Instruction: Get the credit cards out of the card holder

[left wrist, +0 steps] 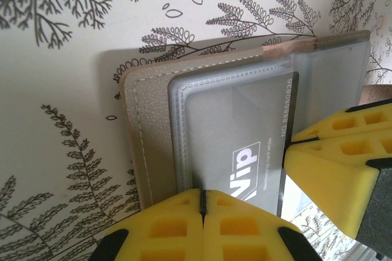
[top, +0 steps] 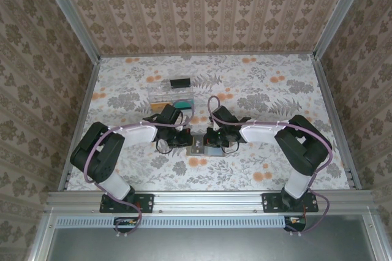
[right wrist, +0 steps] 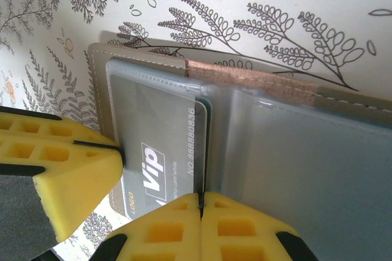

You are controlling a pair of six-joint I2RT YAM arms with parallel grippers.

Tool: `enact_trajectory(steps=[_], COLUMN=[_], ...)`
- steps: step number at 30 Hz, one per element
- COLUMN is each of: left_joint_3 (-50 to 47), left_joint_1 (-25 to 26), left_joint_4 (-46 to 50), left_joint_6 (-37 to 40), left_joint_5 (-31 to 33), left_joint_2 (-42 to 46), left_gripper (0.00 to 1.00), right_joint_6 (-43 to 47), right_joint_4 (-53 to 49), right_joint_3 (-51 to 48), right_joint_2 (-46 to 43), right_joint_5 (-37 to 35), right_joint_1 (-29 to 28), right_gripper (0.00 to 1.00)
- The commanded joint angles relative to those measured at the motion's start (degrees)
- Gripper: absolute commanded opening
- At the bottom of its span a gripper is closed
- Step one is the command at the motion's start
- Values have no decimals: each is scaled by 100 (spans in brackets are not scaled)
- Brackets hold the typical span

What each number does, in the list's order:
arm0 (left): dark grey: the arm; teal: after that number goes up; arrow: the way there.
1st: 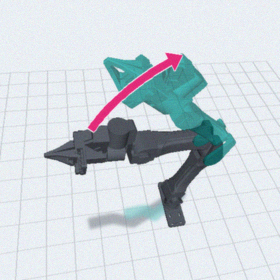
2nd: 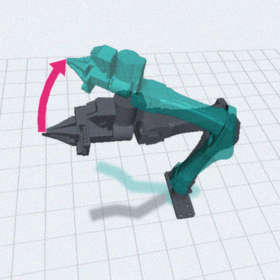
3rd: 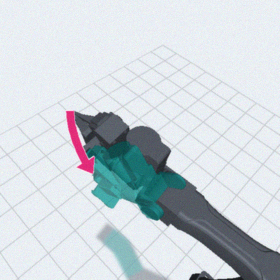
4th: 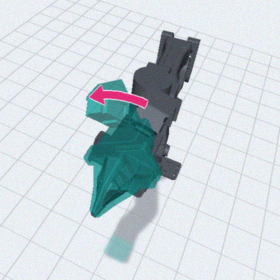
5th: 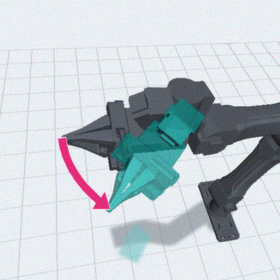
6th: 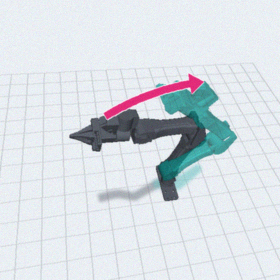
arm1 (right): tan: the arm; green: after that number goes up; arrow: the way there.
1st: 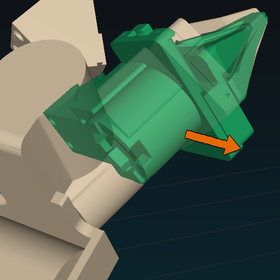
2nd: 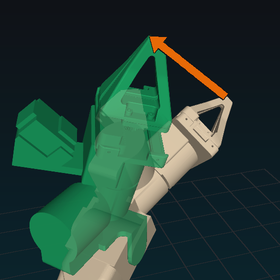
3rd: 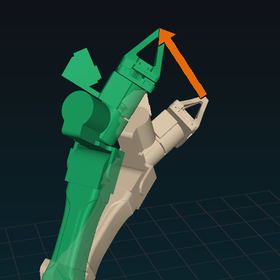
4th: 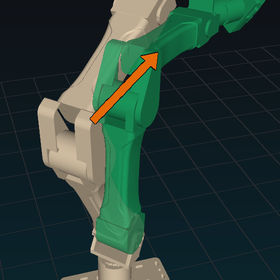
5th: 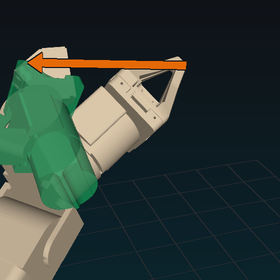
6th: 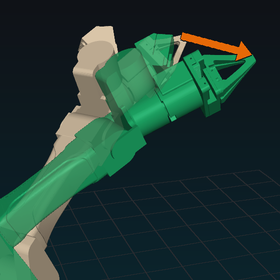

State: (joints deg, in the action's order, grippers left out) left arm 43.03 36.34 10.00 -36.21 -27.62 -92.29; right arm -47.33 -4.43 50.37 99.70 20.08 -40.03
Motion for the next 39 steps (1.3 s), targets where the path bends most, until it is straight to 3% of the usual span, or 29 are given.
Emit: enact_trajectory(steps=[1,13,20,39], left_joint_3=[-152,-209,-200,-189], left_joint_1=[23,-8,23,31], left_joint_4=[259,288,248,238], left_joint_6=[-41,-88,-80,-78], left_joint_5=[218,250,186,125], left_joint_2=[-1,18,7,13], left_gripper=[0,0,0,0], right_joint_6=[-4,-22,-202,-278], right_joint_4=[-106,10,606,833], right_joint_3=[-153,-449,-508,-355], right_joint_2=[-176,-505,-436,93], right_joint_5=[-79,-60,277,524], right_joint_1=[0,128,87,57], right_gripper=[0,0,18,18])
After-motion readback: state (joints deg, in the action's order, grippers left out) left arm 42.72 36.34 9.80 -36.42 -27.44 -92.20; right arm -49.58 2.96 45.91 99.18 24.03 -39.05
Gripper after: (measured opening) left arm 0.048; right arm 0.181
